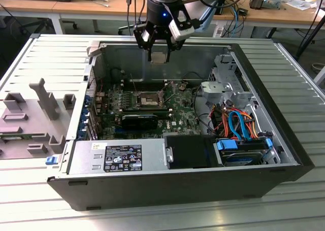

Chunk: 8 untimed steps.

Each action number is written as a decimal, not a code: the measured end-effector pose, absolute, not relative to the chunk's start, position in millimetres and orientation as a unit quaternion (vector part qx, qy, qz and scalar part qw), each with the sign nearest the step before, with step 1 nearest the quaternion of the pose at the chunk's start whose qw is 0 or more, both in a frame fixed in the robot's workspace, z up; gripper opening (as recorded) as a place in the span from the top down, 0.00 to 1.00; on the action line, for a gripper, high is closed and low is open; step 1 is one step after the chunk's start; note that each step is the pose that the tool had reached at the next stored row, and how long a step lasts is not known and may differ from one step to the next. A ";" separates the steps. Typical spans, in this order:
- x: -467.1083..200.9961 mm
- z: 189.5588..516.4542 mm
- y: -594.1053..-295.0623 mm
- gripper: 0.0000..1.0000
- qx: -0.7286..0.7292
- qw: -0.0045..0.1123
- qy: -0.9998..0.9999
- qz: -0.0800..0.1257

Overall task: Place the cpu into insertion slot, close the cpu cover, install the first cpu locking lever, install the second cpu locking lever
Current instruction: 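Place the cpu into insertion slot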

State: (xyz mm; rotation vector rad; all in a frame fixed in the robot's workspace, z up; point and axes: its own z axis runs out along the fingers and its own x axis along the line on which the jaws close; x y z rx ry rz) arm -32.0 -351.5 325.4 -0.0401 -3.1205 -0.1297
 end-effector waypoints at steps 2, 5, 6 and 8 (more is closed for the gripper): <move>-32.0 324.9 -351.7 0.46 -0.013 0.009 -0.999 -0.042; -32.0 324.4 -351.8 0.46 -0.013 0.009 -0.999 -0.042; -32.0 324.3 -351.9 0.46 -0.013 0.009 -0.999 -0.041; -32.0 323.9 -352.0 0.46 -0.013 0.009 -0.999 -0.042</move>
